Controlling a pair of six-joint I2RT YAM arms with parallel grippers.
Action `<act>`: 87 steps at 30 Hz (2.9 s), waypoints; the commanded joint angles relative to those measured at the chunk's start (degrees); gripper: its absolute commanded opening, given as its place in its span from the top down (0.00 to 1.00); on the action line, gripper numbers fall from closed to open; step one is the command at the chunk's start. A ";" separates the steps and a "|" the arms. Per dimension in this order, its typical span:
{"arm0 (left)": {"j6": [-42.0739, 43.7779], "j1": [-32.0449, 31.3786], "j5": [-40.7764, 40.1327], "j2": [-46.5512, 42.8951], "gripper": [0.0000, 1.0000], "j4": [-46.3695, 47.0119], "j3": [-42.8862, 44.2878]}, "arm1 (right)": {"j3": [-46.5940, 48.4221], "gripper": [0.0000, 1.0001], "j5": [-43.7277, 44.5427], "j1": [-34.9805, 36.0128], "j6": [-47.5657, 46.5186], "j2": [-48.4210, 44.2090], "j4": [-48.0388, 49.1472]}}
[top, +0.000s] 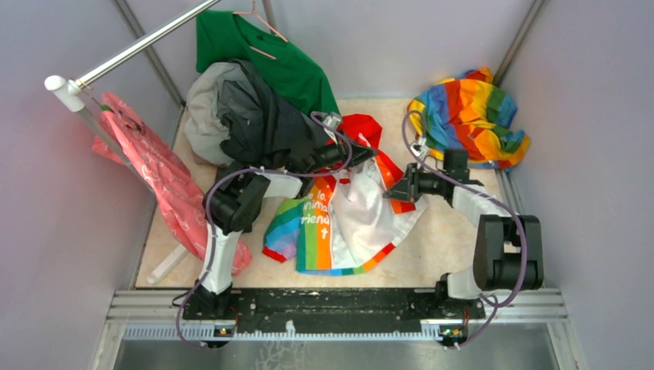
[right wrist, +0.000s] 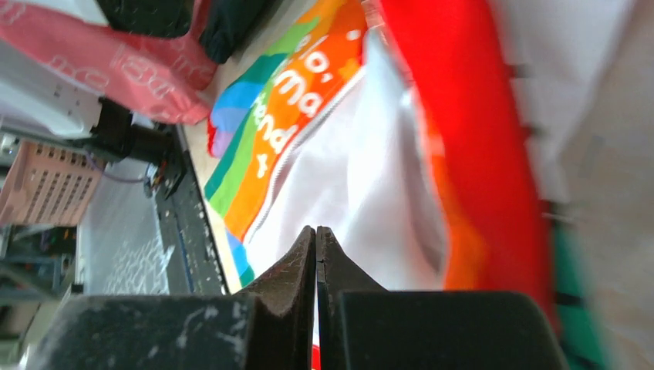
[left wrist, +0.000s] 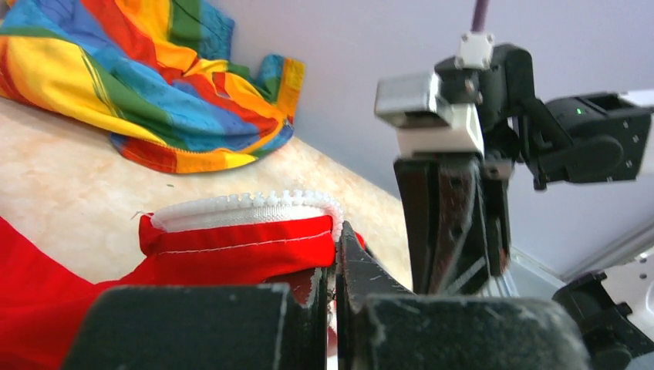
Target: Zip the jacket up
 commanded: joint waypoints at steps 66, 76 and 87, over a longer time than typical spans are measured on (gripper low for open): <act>12.93 -5.41 -2.32 -8.09 1.00 3.02 -4.67 | -12.04 1.00 -4.26 3.31 45.30 -7.53 72.21; 14.50 -3.01 -4.62 -7.69 1.00 5.35 -4.94 | -5.74 1.00 -10.14 -0.03 27.57 -5.26 40.46; 11.82 -2.46 -2.20 -6.72 1.00 11.56 -5.22 | 2.17 1.00 -4.66 2.54 2.55 -0.50 7.58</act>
